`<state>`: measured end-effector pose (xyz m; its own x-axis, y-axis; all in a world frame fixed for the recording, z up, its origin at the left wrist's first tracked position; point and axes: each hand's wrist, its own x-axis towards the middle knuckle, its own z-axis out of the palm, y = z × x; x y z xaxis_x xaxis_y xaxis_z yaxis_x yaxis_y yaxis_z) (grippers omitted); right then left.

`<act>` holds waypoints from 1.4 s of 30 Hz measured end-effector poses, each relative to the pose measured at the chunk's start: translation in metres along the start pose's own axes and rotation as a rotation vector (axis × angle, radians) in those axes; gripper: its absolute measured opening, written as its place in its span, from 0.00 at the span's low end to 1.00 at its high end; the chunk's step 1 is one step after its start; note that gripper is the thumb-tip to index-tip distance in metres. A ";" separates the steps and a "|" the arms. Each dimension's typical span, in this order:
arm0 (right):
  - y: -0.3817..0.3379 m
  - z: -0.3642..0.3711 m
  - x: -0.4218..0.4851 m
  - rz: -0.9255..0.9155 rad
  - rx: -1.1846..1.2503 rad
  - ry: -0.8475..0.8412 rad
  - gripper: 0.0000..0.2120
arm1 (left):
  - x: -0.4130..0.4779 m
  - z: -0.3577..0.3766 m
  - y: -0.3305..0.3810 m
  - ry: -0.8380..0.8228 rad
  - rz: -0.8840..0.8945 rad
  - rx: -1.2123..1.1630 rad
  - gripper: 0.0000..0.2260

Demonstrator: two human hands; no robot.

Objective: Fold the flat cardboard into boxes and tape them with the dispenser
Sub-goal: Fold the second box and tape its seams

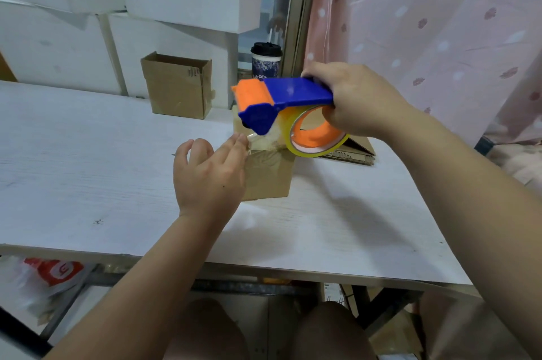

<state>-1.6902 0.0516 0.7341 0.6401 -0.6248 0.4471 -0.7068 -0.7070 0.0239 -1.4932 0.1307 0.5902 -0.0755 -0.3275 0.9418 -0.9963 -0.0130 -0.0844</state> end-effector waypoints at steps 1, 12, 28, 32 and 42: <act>0.003 0.000 0.000 0.000 -0.027 -0.004 0.21 | 0.001 0.000 0.000 0.005 0.008 0.005 0.09; 0.014 0.045 -0.034 0.369 0.720 0.242 0.25 | 0.002 0.002 0.002 0.056 0.010 -0.030 0.08; 0.016 0.045 -0.032 0.336 0.481 0.383 0.26 | 0.004 -0.001 0.000 0.019 0.016 -0.012 0.07; 0.018 0.041 -0.031 0.313 0.397 0.357 0.29 | 0.004 -0.002 0.000 -0.002 0.022 -0.026 0.08; 0.008 0.071 -0.036 0.249 0.407 0.668 0.24 | 0.005 0.000 0.007 0.008 -0.075 -0.077 0.07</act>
<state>-1.6977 0.0452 0.6551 0.0744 -0.5411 0.8376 -0.5574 -0.7191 -0.4150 -1.5004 0.1292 0.5941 -0.0002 -0.3210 0.9471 -0.9993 0.0354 0.0118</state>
